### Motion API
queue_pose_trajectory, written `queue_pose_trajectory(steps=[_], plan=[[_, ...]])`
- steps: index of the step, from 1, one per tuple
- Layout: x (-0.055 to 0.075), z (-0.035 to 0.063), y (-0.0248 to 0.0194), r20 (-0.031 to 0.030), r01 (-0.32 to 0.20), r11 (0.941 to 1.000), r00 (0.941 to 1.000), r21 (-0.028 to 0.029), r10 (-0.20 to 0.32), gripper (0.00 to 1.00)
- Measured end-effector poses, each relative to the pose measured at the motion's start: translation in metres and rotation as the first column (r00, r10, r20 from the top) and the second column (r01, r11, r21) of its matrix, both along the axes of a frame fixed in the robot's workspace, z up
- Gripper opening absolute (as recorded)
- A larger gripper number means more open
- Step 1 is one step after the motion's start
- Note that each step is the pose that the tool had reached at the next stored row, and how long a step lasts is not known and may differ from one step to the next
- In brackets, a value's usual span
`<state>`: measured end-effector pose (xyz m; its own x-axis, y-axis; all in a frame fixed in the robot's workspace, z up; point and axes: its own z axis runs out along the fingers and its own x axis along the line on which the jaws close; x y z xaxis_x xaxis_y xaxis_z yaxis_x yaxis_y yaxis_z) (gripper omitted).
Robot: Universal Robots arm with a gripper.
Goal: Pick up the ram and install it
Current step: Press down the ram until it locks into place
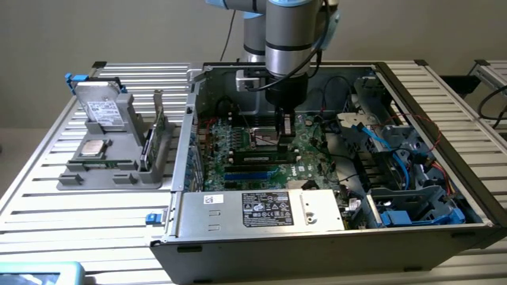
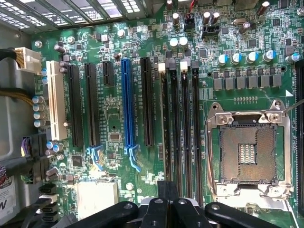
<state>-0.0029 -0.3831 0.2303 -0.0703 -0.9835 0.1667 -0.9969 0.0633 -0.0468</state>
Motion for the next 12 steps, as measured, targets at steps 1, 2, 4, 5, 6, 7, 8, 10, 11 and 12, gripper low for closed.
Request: queue_pose_trajectory(steps=[1, 2, 4, 5, 6, 7, 8, 10, 11, 12], plan=[[-0.0001, -0.0001, 0.0000, 0.0010, 0.000, 1.0000, 1.0000, 0.0001, 0.000, 0.11], [-0.0002, -0.0001, 0.0000, 0.0018, 0.000, 1.0000, 1.0000, -0.0001, 0.000, 0.11], [-0.0003, -0.0002, 0.0000, 0.0032, 0.000, 1.0000, 1.0000, -0.0002, 0.000, 0.11], [-0.0004, -0.0004, 0.0000, 0.0039, 0.000, 1.0000, 1.0000, -0.0001, 0.000, 0.11], [-0.0005, -0.0007, 0.0000, 0.0048, 0.000, 1.0000, 1.0000, 0.0000, 0.000, 0.11], [-0.0006, -0.0008, 0.0000, 0.0054, -0.001, 1.0000, 1.0000, 0.0000, 0.001, 0.11], [-0.0007, -0.0011, 0.0000, 0.0062, -0.001, 1.0000, 1.0000, 0.0001, 0.001, 0.11], [-0.0007, -0.0017, 0.0000, 0.0076, -0.001, 1.0000, 1.0000, 0.0003, 0.001, 0.11], [-0.0007, -0.0020, 0.0000, 0.0080, -0.001, 1.0000, 1.0000, 0.0003, 0.001, 0.11], [-0.0007, -0.0023, 0.0000, 0.0084, -0.001, 1.0000, 1.0000, 0.0003, 0.001, 0.11]])
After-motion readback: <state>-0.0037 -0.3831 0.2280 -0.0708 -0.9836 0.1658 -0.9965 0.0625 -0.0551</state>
